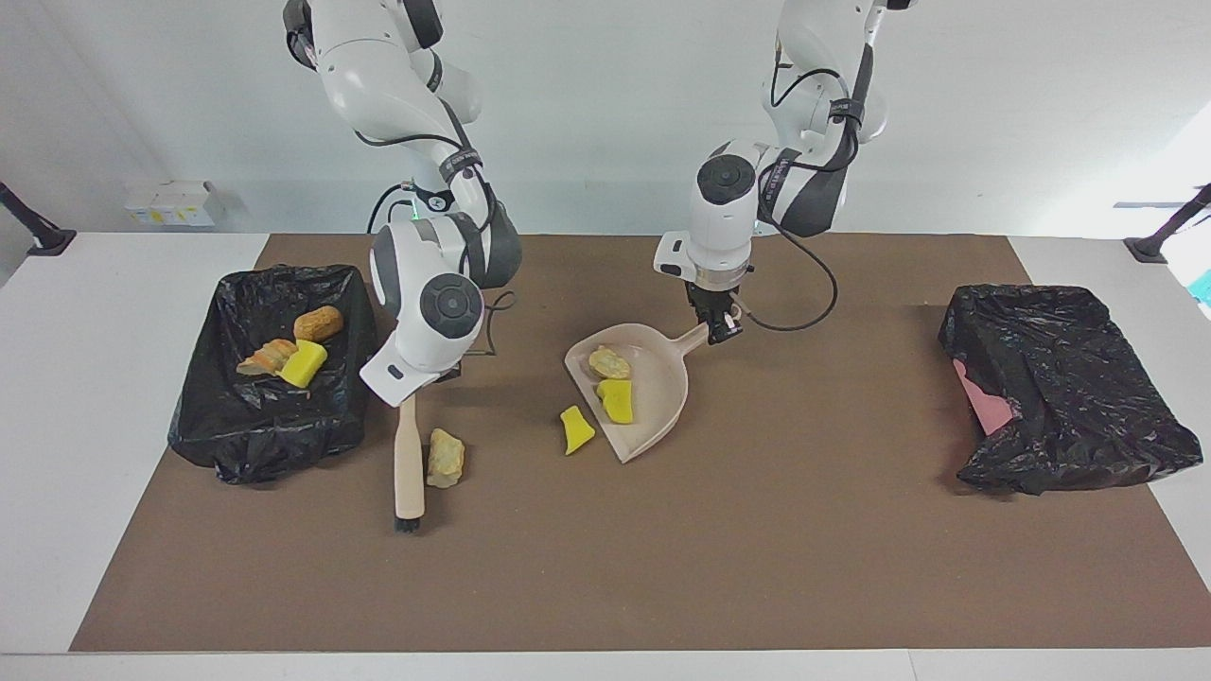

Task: Sweep and dump trash in bin
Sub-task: 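Sweep the remaining sponge and bread pieces into the dustpan with the right gripper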

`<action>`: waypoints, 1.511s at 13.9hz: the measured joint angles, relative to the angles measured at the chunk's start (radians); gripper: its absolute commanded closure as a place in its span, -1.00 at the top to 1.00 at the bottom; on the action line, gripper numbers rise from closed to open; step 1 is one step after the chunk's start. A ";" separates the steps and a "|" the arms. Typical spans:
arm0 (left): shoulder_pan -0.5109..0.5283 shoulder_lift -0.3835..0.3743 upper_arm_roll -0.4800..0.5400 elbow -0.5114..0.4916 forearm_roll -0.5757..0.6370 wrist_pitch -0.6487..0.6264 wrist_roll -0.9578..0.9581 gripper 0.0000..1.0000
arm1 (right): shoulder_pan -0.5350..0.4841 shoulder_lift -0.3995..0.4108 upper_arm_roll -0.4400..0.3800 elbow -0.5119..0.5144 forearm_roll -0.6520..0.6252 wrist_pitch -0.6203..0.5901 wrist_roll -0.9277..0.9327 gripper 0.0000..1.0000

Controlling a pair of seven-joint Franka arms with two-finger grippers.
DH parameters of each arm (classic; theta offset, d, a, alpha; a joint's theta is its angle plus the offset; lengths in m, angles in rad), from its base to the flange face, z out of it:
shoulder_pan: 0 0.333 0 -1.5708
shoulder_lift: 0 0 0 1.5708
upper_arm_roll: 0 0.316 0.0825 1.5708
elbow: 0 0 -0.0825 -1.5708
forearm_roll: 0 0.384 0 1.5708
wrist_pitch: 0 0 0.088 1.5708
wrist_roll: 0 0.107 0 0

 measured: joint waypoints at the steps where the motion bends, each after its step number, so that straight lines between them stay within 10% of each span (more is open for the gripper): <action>1: 0.000 0.000 0.001 -0.001 0.000 0.001 0.000 -1.00 | 0.004 0.008 0.004 0.000 0.008 0.000 0.000 -1.00; 13: 0.016 0.000 0.012 -0.074 0.002 0.151 0.118 -1.00 | 0.239 -0.006 0.023 0.001 0.409 -0.009 -0.062 -1.00; 21: 0.075 0.001 0.013 -0.092 -0.063 0.241 0.257 -1.00 | 0.253 -0.035 0.023 0.026 0.435 -0.079 -0.039 -1.00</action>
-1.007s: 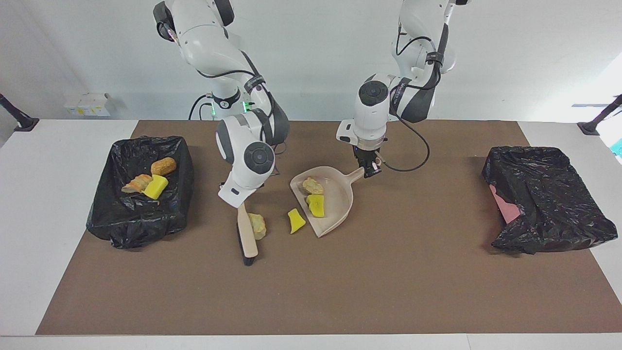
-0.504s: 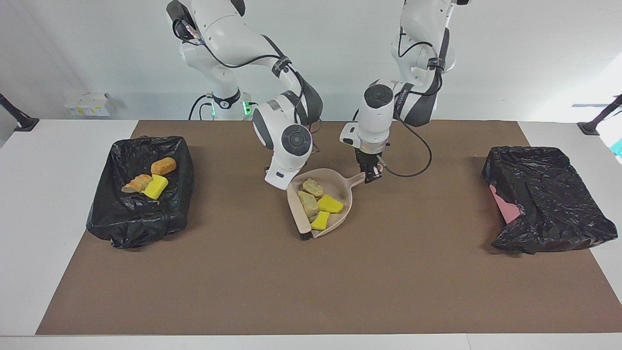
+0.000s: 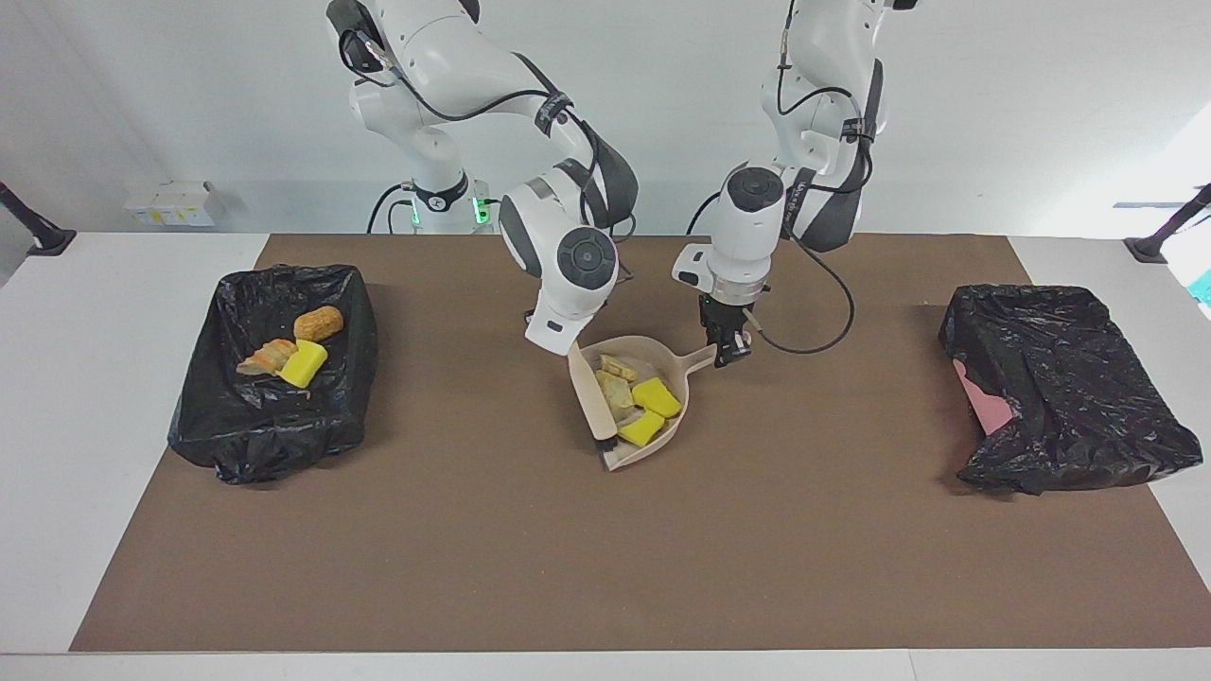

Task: Sweep and dump trash in bin
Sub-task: 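Sweep the remaining sponge and bread pieces into the dustpan with the right gripper, then carry the loaded dustpan with the left gripper over the nearer trash bag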

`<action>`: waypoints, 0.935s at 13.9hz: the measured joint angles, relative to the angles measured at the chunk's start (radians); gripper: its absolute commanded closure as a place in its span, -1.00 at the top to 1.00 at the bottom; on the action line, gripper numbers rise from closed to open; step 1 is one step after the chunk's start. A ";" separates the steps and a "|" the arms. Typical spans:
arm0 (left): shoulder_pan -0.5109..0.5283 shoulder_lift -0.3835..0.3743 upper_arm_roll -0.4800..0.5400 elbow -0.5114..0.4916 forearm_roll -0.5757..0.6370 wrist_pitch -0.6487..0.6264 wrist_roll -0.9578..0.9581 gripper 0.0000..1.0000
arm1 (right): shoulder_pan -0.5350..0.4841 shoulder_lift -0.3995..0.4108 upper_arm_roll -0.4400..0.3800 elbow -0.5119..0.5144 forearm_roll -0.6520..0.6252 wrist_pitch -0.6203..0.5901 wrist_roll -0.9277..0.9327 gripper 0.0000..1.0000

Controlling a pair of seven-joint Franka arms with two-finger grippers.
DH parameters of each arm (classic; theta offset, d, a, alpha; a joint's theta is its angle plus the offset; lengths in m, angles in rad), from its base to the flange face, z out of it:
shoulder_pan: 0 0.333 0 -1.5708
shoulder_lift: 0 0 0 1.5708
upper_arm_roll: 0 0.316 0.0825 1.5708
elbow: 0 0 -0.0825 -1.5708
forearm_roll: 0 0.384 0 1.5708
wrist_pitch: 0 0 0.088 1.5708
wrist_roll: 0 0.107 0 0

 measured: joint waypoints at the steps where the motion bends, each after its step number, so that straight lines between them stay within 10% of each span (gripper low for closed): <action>1: 0.019 0.002 0.000 0.000 -0.034 0.001 0.046 -1.00 | 0.000 -0.006 0.000 0.000 0.003 -0.002 0.015 -1.00; 13: 0.247 -0.005 0.004 0.027 -0.304 -0.008 0.530 -1.00 | 0.088 -0.117 0.003 -0.068 0.164 -0.024 0.432 -1.00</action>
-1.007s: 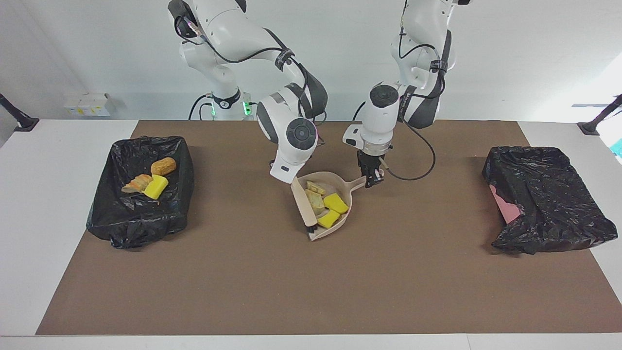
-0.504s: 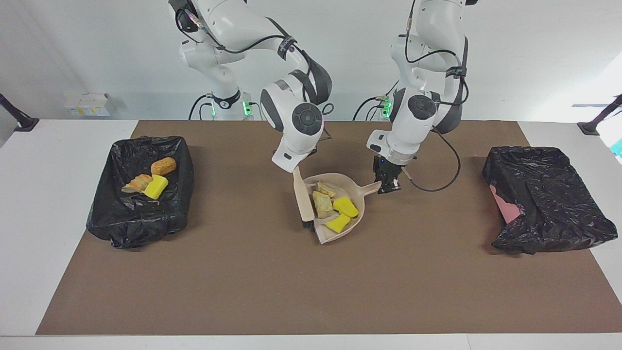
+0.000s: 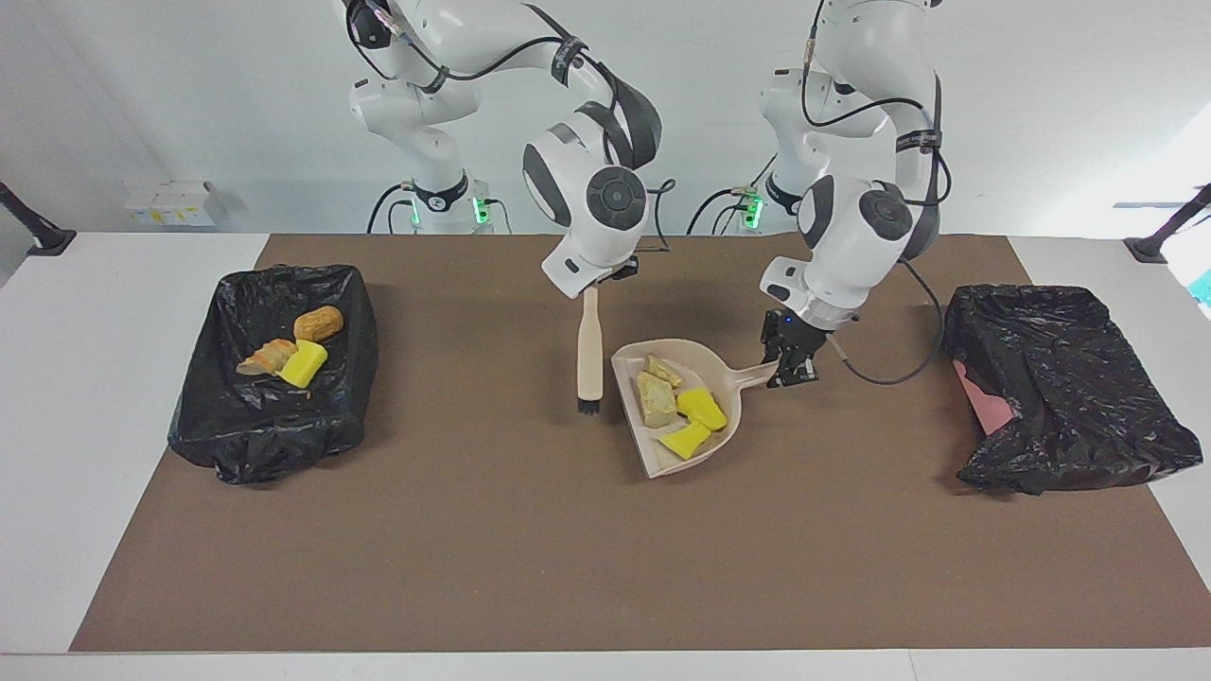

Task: Sweep and dump trash in bin
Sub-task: 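Carry the loaded dustpan with the left gripper over the nearer trash bag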

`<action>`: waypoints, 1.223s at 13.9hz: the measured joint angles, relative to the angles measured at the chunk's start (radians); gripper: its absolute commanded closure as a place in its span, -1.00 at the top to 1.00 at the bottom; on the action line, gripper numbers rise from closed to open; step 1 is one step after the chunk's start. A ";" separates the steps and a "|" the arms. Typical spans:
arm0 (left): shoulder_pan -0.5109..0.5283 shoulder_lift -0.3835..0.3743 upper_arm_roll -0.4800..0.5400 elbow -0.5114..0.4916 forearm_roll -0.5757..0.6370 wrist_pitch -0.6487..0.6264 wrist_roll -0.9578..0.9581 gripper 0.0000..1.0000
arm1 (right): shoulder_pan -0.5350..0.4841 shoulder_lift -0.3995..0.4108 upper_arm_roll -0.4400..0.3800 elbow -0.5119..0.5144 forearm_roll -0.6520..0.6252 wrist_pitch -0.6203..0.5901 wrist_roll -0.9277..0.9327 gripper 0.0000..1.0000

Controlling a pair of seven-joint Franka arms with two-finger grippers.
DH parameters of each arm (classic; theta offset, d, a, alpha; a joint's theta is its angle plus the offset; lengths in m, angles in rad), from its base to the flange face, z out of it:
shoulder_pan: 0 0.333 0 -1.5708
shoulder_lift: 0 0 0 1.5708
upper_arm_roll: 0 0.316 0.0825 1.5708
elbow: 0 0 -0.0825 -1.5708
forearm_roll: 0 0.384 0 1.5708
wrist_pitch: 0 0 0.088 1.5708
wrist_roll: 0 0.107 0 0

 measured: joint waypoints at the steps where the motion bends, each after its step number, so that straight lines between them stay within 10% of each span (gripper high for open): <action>1: 0.034 -0.004 0.001 0.003 -0.040 -0.011 0.064 -1.00 | 0.013 -0.020 0.000 -0.041 0.010 0.037 0.006 -1.00; 7: 0.291 -0.039 0.004 0.062 -0.205 -0.232 0.393 -1.00 | 0.193 -0.190 0.003 -0.328 0.108 0.270 0.093 -1.00; 17: 0.500 -0.054 0.024 0.285 -0.042 -0.468 0.452 -1.00 | 0.277 -0.274 0.003 -0.571 0.195 0.456 0.094 -1.00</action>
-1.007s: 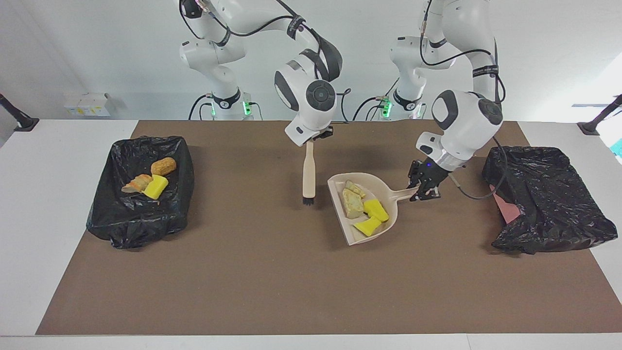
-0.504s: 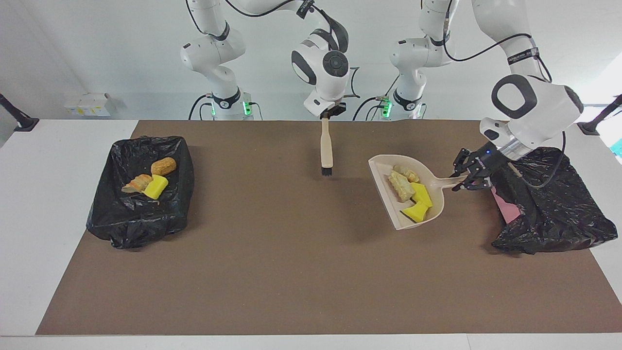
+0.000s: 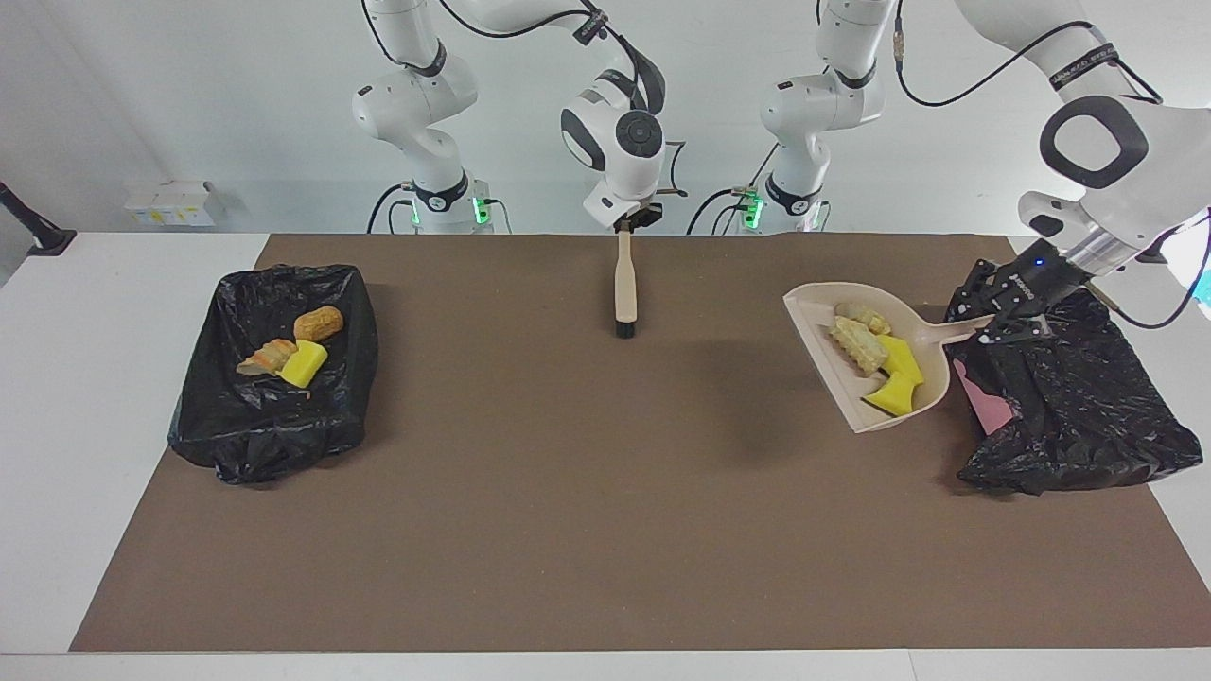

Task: Sweep and dump trash in bin
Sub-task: 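Carry the loaded dustpan with the left gripper over the nearer trash bag, then tip the dustpan into the bag while the right gripper carries the brush away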

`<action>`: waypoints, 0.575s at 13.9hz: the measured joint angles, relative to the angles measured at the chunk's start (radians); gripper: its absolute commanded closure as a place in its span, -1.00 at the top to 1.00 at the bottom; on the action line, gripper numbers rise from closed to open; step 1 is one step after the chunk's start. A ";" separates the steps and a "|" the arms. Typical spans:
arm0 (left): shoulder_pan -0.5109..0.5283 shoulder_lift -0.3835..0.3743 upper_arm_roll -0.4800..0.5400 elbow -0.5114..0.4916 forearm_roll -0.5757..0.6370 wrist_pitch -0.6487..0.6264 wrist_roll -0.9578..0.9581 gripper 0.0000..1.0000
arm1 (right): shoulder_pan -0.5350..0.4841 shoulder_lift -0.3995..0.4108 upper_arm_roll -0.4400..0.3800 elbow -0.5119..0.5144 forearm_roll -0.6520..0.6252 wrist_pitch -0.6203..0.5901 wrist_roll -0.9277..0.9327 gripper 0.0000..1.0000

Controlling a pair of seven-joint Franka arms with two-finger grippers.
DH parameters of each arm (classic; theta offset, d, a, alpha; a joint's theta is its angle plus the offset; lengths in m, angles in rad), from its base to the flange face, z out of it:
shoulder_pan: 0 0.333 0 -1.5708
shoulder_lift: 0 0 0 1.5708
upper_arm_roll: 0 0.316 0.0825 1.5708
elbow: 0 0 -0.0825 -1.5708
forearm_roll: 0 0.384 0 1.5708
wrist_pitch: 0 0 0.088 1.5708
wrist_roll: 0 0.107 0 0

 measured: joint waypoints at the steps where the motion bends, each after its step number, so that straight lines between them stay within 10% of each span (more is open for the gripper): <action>1: 0.024 0.002 0.002 0.005 0.028 0.000 0.023 -1.00 | 0.000 -0.002 -0.001 0.000 0.004 0.000 0.000 -1.00; 2: 0.051 0.006 0.002 0.011 0.059 0.001 0.036 -1.00 | 0.000 -0.003 -0.002 0.000 0.006 0.000 0.000 -0.81; 4: 0.114 0.018 0.004 0.035 0.115 0.000 0.067 -1.00 | 0.000 -0.003 -0.002 0.000 0.008 0.000 0.000 0.39; 8: 0.244 0.062 0.006 0.126 0.232 0.000 0.160 -1.00 | 0.000 -0.004 -0.002 0.000 0.008 0.001 0.000 0.42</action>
